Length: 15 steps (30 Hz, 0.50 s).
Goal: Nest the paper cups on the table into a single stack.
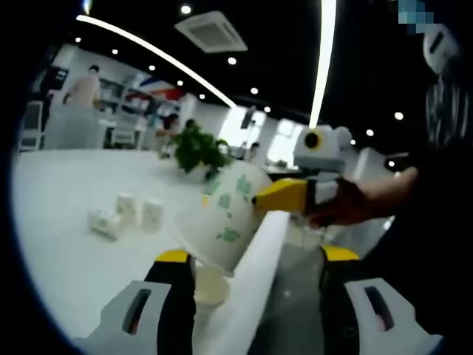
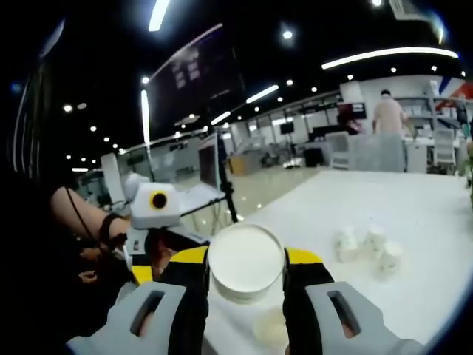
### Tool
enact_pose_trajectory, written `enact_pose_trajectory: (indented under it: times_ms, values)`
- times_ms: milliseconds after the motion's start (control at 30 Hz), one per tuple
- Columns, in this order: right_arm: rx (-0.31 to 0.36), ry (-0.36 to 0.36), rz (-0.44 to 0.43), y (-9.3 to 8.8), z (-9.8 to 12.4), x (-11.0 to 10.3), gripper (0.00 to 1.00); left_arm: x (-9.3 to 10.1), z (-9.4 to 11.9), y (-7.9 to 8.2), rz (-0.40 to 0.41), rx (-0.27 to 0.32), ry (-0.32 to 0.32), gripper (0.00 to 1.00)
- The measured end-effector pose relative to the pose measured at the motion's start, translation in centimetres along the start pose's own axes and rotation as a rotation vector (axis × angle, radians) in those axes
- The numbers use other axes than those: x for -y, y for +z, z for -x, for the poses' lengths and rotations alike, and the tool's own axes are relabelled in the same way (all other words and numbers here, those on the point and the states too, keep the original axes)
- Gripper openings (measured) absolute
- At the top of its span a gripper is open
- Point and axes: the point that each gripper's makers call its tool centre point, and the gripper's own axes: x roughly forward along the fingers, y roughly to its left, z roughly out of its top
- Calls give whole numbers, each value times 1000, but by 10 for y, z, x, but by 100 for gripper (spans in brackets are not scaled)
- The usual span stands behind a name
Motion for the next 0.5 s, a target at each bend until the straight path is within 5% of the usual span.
enact_pose_trajectory:
  times_ms: [500]
  values:
    - [120, 17, -269, -1, 20, 10, 35, 7, 9, 23, 10, 64, -31, 53]
